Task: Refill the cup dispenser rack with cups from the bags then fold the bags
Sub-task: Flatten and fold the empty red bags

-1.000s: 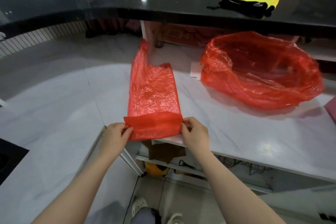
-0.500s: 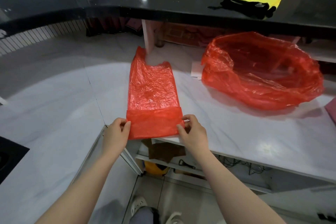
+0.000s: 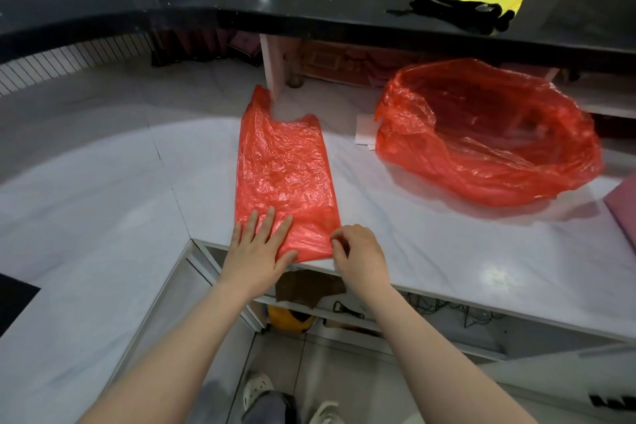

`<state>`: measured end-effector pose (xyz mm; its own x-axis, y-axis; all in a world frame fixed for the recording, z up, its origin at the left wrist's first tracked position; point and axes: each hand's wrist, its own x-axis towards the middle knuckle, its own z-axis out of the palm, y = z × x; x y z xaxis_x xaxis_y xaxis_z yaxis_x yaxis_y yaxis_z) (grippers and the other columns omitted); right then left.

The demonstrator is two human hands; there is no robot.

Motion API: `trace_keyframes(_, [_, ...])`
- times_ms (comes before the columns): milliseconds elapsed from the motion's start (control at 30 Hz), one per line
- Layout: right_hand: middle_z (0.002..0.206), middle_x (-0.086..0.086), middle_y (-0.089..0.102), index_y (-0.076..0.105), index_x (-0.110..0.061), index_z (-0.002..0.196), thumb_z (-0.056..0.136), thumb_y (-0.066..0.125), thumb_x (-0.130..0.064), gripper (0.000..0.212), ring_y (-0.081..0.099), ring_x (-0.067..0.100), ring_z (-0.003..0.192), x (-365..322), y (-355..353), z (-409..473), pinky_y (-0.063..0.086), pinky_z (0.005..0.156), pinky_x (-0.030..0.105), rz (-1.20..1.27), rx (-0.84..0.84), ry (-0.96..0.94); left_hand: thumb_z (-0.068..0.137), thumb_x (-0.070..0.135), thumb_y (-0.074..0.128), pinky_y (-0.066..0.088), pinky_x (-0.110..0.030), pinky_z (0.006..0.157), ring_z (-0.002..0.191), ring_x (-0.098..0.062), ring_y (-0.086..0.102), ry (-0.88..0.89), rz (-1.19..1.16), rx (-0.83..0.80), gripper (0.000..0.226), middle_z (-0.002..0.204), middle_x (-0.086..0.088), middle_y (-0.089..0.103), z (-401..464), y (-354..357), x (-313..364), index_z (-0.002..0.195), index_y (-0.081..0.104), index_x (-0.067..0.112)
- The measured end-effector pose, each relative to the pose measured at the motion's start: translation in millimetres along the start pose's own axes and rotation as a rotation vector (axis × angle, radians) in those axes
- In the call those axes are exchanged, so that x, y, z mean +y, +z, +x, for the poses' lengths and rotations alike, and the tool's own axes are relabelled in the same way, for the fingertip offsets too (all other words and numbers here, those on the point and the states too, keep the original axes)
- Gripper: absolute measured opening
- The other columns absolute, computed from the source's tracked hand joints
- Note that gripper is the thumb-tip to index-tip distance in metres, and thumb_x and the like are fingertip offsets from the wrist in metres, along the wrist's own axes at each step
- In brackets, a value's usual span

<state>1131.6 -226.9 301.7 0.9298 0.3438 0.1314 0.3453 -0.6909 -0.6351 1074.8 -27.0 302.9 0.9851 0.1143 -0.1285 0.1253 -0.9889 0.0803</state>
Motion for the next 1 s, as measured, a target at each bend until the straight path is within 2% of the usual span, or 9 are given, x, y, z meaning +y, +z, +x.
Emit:
trace_keyframes(67, [0.098, -0.011, 0.049, 0.063, -0.021, 0.105, 0.093, 0.054, -0.02, 0.015, 0.043, 0.007, 0.097, -2, -2, -3, 0.043, 0.083, 0.022, -0.015, -0.007, -0.006, 0.077, 0.076, -0.008, -0.014, -0.046, 0.114, 0.145, -0.026, -0.017, 0.008, -0.005, -0.012, 0.076, 0.158, 0.002, -0.017, 3, -1, -1, 0.144, -0.02, 0.043])
trace_keyframes(133, [0.123, -0.002, 0.047, 0.059, -0.018, 0.121, 0.094, 0.053, -0.02, 0.027, 0.041, 0.015, 0.119, -3, -4, -5, 0.042, 0.1, 0.031, -0.008, 0.014, -0.006, 0.076, 0.076, -0.007, -0.015, -0.046, 0.113, 0.145, -0.026, -0.017, 0.005, -0.012, -0.021, 0.076, 0.158, 0.003, -0.017, 4, -2, -1, 0.144, -0.019, 0.044])
trace_keyframes(233, [0.161, 0.004, 0.005, 0.03, -0.023, 0.148, 0.097, 0.047, -0.03, 0.054, -0.006, 0.023, 0.148, -8, -9, 4, 0.008, 0.117, 0.045, -0.198, -0.054, -0.13, 0.078, 0.076, -0.004, -0.016, -0.045, 0.112, 0.145, -0.026, -0.018, 0.0, -0.026, -0.026, 0.071, 0.158, 0.003, -0.018, 5, -2, -1, 0.139, -0.025, 0.047])
trace_keyframes(333, [0.155, -0.009, -0.024, 0.005, -0.03, 0.153, 0.099, 0.033, -0.048, 0.063, -0.036, 0.013, 0.138, -11, -9, 21, -0.015, 0.113, 0.047, -0.444, -0.269, -0.351, 0.076, 0.078, -0.007, -0.017, -0.044, 0.112, 0.144, -0.025, -0.019, -0.008, -0.041, -0.028, 0.068, 0.158, 0.003, -0.018, 5, -1, 0, 0.133, -0.03, 0.049])
trace_keyframes(467, [0.16, -0.006, -0.016, -0.005, -0.033, 0.152, 0.092, 0.018, -0.068, 0.073, -0.022, 0.017, 0.145, 5, -4, 26, -0.017, 0.112, 0.049, -0.525, -0.461, -0.233, 0.074, 0.08, -0.007, -0.018, -0.044, 0.111, 0.144, -0.025, -0.019, -0.016, -0.055, -0.03, 0.071, 0.158, 0.003, -0.018, 4, 0, 0, 0.133, -0.03, 0.048])
trace_keyframes(633, [0.16, -0.007, -0.016, -0.007, -0.035, 0.152, 0.087, 0.015, -0.075, 0.079, -0.017, 0.019, 0.147, 9, -6, 28, -0.017, 0.112, 0.047, -0.505, -0.469, -0.204, 0.07, 0.085, -0.001, -0.016, -0.044, 0.114, 0.143, -0.024, -0.023, 0.005, -0.078, -0.032, 0.087, 0.153, 0.002, -0.026, -3, -2, -2, 0.14, -0.026, 0.041])
trace_keyframes(800, [0.159, -0.006, -0.019, -0.013, -0.036, 0.151, 0.07, 0.028, -0.09, 0.105, -0.02, 0.02, 0.146, 11, -10, 27, -0.018, 0.112, 0.05, -0.493, -0.493, -0.229, 0.08, 0.068, 0.052, -0.012, -0.037, 0.114, 0.143, -0.018, -0.021, 0.106, 0.01, -0.027, 0.106, 0.151, 0.003, -0.029, -27, -2, -32, 0.141, -0.028, 0.035])
trace_keyframes(900, [0.16, -0.008, -0.016, -0.011, -0.038, 0.15, 0.068, 0.047, -0.084, 0.111, -0.018, 0.02, 0.146, 13, -12, 24, -0.018, 0.112, 0.048, -0.496, -0.488, -0.276, 0.091, 0.04, 0.055, 0.0, -0.035, 0.118, 0.148, -0.017, 0.001, 0.117, -0.027, 0.012, 0.088, 0.158, 0.002, -0.012, -34, -12, -43, 0.147, -0.013, 0.033])
trace_keyframes(1000, [0.159, -0.008, 0.015, 0.018, -0.037, 0.149, 0.07, 0.058, -0.072, 0.095, 0.004, 0.021, 0.148, 15, -18, 17, -0.008, 0.116, 0.047, -0.358, -0.403, -0.299, 0.09, 0.022, 0.059, 0.029, -0.035, 0.113, 0.137, -0.02, 0.036, 0.058, -0.255, 0.084, 0.064, 0.153, -0.002, 0.032, -39, -28, -38, 0.148, 0.03, 0.026])
